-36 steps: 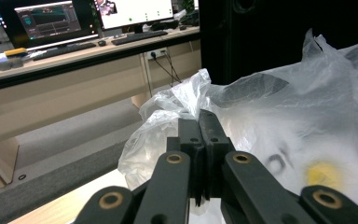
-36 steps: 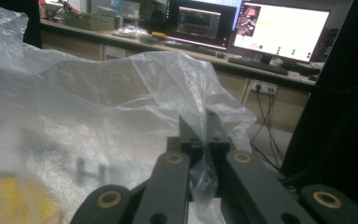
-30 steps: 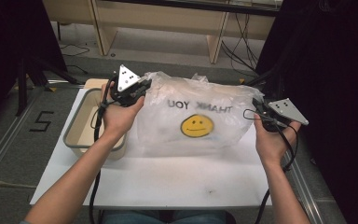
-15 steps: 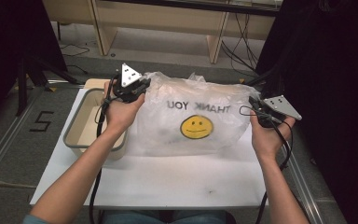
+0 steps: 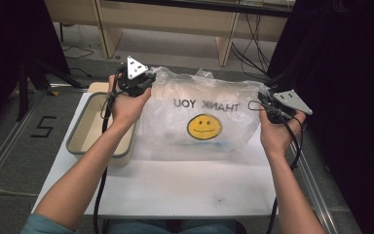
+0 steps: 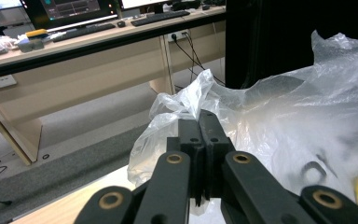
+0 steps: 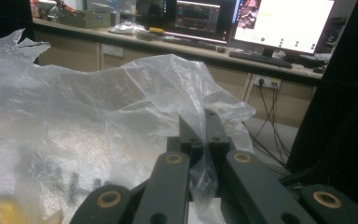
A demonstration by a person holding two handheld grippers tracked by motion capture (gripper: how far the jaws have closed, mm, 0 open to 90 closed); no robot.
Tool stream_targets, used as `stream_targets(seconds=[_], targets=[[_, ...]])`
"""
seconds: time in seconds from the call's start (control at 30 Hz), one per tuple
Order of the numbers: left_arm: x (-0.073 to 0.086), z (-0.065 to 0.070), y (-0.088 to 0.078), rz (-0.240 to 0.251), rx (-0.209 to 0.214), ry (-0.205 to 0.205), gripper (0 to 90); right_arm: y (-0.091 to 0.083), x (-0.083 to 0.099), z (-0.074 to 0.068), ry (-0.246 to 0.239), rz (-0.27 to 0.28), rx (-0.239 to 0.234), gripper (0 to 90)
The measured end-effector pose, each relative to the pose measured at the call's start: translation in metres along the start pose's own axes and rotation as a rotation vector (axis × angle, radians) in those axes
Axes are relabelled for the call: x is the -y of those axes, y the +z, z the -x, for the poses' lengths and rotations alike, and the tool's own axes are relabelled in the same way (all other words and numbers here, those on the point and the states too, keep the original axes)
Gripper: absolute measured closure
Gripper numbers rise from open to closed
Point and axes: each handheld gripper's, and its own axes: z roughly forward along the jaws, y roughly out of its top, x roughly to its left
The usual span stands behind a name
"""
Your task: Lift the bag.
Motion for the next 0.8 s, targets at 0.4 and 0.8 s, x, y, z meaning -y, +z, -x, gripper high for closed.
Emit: stream_targets(seconds=[0.4,0.8], targets=[[-0.017,-0.004,-0.004,0.063,-0.019,0.001,89.4,0.004,-0.012,0.0,0.011,0.045,0.007,90.0],[0.0,0.004,0.004,0.011,0.007,0.017,89.3,0.016,0.007,-0.009,0.0,-0.014,-0.012,90.0]])
